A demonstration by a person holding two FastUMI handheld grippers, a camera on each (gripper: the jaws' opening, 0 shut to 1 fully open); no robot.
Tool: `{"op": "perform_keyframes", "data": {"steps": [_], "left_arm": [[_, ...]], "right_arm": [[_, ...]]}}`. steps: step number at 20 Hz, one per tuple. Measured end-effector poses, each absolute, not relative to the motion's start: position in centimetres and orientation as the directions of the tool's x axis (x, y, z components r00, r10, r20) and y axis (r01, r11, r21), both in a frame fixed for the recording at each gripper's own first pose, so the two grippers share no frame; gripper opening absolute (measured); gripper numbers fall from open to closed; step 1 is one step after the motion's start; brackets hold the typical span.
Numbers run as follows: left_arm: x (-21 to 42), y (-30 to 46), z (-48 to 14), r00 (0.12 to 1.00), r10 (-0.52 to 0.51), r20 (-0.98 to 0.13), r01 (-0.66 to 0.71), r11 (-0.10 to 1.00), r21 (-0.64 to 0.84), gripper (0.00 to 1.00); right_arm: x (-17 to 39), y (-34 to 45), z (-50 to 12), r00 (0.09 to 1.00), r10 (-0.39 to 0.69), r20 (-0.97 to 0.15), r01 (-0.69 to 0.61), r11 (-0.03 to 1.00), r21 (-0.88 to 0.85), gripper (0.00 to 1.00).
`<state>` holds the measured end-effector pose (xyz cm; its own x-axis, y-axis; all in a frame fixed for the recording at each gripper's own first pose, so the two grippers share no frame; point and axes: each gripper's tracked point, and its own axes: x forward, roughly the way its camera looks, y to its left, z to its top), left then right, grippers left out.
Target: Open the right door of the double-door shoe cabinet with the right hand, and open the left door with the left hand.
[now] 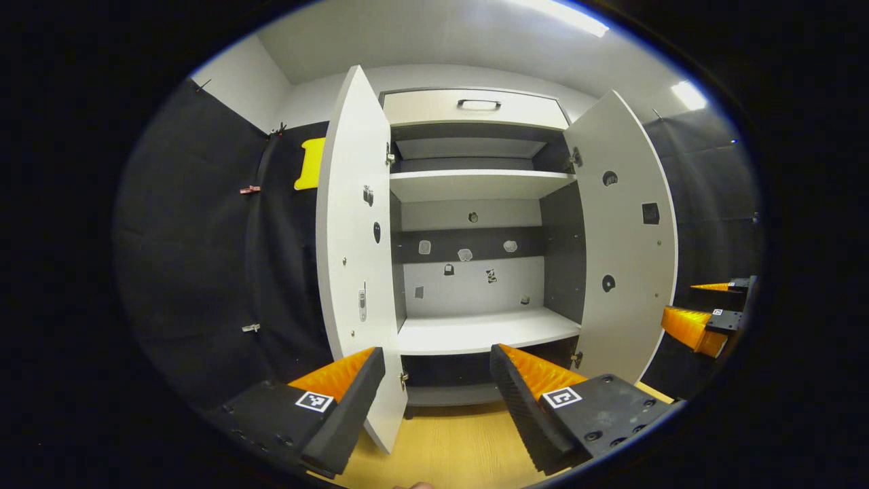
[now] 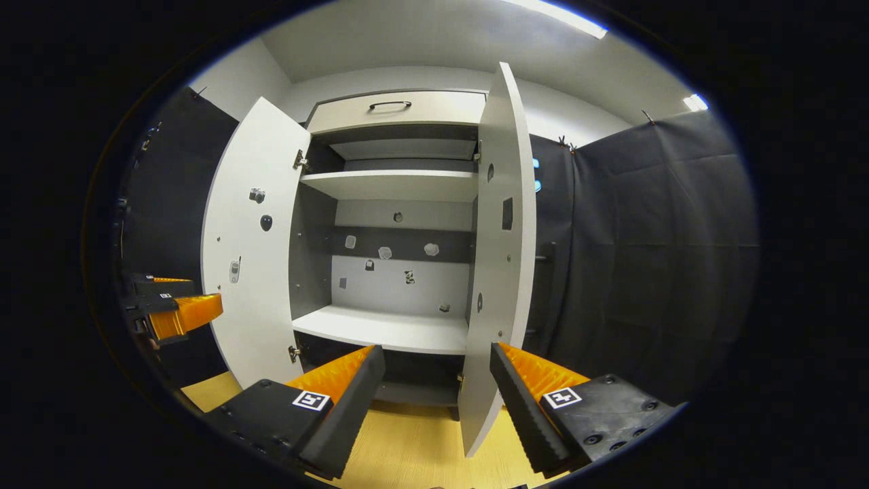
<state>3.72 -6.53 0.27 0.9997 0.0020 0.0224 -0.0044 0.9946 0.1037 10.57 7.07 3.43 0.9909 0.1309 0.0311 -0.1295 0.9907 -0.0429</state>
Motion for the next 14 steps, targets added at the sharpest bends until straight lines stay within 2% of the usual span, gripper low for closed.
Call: {"op": "perform_keyframes", "data": {"steps": [4,8,9,10,14], "left_arm": [[2.9,-6.5,0.0,0.999,0.011,0.041,-0.015,0.996,0.09,0.96],[2.4,-6.3,0.0,0.998,0.025,0.062,-0.034,0.988,0.152,0.96],[2.2,-6.5,-0.2,0.998,0.023,0.058,-0.031,0.987,0.155,0.99],[2.2,-6.8,-0.4,0.998,0.018,0.052,-0.026,0.988,0.15,0.95],[1.9,-6.9,-0.8,0.999,0.005,0.039,-0.01,0.992,0.127,0.96]], "right_arm": [[10.0,7.4,2.4,0.988,0.157,-0.014,-0.157,0.988,-0.007,0.98],[9.9,6.9,1.9,0.988,0.152,-0.029,-0.152,0.988,0.015,0.98],[9.9,6.7,1.8,0.989,0.147,-0.033,-0.147,0.989,0.018,0.98],[9.9,6.6,1.7,0.989,0.143,-0.037,-0.142,0.99,0.021,0.98],[9.8,6.4,1.2,0.99,0.127,-0.053,-0.124,0.991,0.049,0.98]]}}
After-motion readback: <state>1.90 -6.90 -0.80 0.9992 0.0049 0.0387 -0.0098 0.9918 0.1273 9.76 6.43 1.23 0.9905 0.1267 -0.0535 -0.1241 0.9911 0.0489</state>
